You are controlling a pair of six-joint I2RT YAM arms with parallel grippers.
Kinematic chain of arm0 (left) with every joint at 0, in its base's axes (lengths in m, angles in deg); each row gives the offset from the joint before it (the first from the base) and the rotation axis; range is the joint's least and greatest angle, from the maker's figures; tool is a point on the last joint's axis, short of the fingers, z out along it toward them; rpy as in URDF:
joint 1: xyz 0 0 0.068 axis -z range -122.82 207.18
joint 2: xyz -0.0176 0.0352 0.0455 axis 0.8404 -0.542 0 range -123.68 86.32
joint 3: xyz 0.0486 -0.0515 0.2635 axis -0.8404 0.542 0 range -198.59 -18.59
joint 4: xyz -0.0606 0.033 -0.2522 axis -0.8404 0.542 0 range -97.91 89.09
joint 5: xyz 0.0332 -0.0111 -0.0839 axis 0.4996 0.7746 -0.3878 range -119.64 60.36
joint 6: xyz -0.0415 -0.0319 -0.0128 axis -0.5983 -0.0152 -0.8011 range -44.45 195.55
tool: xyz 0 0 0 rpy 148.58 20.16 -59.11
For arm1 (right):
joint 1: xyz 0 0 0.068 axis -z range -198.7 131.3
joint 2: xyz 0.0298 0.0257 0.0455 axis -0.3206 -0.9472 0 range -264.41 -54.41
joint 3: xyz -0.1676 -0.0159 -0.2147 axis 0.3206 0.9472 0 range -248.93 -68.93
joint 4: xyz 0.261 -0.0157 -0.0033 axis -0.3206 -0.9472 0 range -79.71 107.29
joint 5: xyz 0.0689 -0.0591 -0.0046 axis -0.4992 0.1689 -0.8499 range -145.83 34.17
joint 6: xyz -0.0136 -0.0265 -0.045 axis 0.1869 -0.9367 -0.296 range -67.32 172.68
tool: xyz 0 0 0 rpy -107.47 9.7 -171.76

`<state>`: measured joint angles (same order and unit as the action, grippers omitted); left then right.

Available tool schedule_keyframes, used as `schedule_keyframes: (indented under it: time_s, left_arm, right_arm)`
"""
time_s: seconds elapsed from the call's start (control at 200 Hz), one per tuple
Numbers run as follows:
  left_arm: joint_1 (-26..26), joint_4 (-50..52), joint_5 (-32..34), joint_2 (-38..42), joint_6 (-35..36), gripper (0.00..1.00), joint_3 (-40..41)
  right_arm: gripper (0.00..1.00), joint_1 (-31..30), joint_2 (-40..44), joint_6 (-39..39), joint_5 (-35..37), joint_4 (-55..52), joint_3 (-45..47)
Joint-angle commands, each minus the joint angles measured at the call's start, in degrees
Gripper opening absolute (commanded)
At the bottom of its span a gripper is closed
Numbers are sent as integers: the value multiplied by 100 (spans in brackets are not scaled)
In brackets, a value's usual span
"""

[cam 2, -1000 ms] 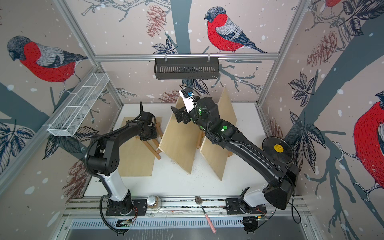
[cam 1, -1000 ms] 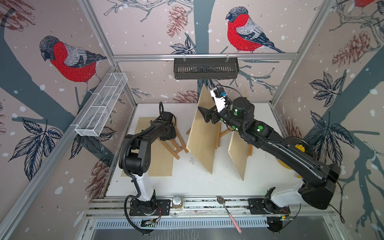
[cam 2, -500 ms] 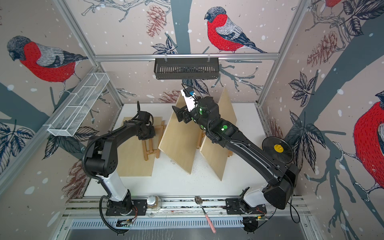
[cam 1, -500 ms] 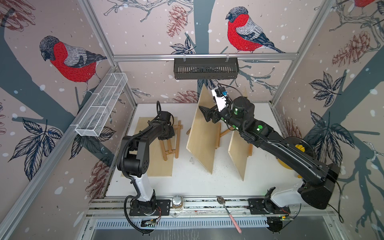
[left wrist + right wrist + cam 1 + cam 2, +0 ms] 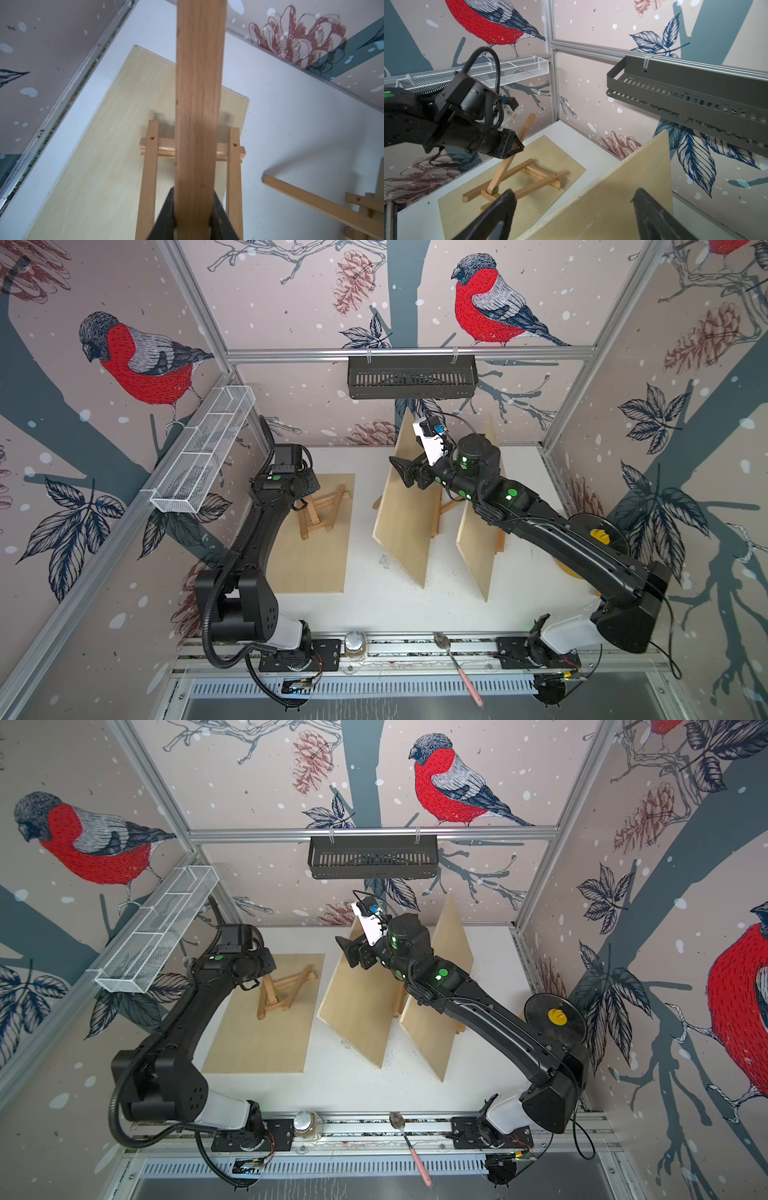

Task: Disassemble the easel
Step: Pick up the easel from the drawing board.

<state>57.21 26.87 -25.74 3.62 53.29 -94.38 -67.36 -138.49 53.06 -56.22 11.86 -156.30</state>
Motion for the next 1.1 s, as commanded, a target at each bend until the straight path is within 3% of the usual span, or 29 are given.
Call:
schedule_keyframes:
  time_s: [0.0,0.39,0.57,0.931,1.096]
  left_arm:
    - [-25,-238,48,343,284,3,-150]
    - [-57,365,137,746,570,4,-1661]
    - [-57,726,-243,941,633,5,-2191]
    - [-65,1144,-1176,1216,616,6,-2858]
    - [-59,1169,-1394,1319,542,6,-2870]
  right_arm:
    - [89,-105,-78,-416,-346,253,-119]
    - [89,-829,-164,-2709,-1564,21,-93]
    - [88,-1056,-92,-3542,-1622,99,163]
    - [85,-1394,51,-5235,-942,1414,906]
    - [77,-1809,-232,-6161,116,2318,1164]
